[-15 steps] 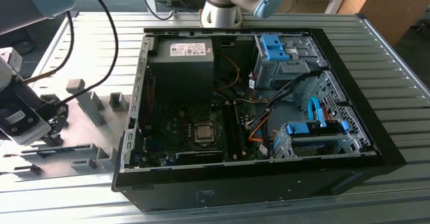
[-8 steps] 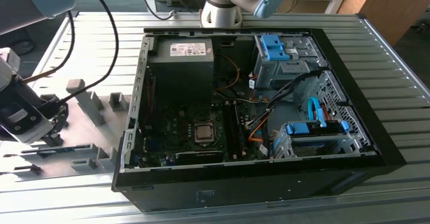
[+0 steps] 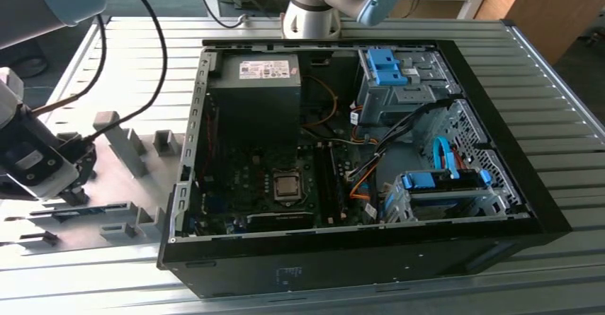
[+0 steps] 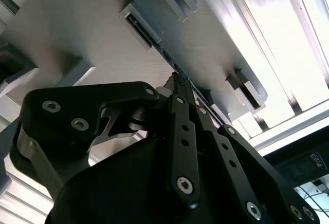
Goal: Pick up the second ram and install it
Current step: 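Pick up the second ram and move it above second insertion slot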
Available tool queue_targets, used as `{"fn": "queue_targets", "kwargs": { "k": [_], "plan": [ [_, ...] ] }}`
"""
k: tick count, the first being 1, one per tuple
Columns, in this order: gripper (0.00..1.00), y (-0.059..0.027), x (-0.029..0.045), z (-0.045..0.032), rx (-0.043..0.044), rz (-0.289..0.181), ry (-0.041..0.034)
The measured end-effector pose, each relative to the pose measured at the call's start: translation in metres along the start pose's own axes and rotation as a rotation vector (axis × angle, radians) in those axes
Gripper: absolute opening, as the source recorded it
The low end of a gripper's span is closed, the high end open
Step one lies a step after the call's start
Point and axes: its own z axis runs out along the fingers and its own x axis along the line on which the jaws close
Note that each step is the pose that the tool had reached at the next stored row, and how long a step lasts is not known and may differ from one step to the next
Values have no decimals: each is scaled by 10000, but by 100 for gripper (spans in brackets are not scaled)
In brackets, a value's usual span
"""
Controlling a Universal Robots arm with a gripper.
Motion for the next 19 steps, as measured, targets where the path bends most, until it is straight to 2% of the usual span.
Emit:
{"fn": "queue_targets", "kwargs": {
  "k": [19],
  "plan": [
    [11,0,0,0,-32,-1389,-4]
  ]
}}
